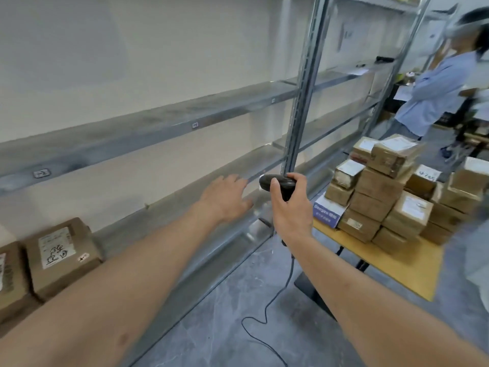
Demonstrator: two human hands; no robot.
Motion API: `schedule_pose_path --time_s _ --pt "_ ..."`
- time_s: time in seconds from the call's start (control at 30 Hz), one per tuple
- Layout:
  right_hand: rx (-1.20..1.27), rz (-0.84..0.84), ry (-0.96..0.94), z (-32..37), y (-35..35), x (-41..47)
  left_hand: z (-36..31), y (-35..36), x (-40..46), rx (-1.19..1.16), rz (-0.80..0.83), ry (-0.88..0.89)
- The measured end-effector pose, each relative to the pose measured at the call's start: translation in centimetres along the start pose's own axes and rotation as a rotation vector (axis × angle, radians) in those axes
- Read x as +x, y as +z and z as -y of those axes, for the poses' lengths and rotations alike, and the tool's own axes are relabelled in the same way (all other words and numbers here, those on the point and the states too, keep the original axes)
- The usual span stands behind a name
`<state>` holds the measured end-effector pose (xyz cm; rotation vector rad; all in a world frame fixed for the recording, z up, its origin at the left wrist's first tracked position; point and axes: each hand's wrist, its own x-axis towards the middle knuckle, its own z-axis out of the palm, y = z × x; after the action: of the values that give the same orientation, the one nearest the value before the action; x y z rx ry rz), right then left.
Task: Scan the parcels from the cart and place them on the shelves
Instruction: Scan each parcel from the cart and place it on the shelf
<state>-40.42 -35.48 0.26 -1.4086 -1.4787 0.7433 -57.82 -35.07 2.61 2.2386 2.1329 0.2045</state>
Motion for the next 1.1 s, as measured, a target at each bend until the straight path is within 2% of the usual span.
schedule_pose_path --time_s 0.33,0.5,0.9,1.1 --pt "-0.038 -0.249 0.103 -7.6 -16.0 3.0 -18.7 2.7 6.7 -0.065 0.018 0.251" --pt "-0.076 -0.361 0.177 -11.5 -21.8 5.7 -26.7 4.6 11.0 -0.077 0.083 0.370" --pt "-0.169 -0.623 0.377 -23.1 -30.8 16.0 -41.6 13.0 24.8 -0.148 0.229 0.622" --pt "-0.163 -0.658 0.479 -28.0 -34.6 19.5 -47.5 16.8 29.3 -0.105 0.316 0.646"
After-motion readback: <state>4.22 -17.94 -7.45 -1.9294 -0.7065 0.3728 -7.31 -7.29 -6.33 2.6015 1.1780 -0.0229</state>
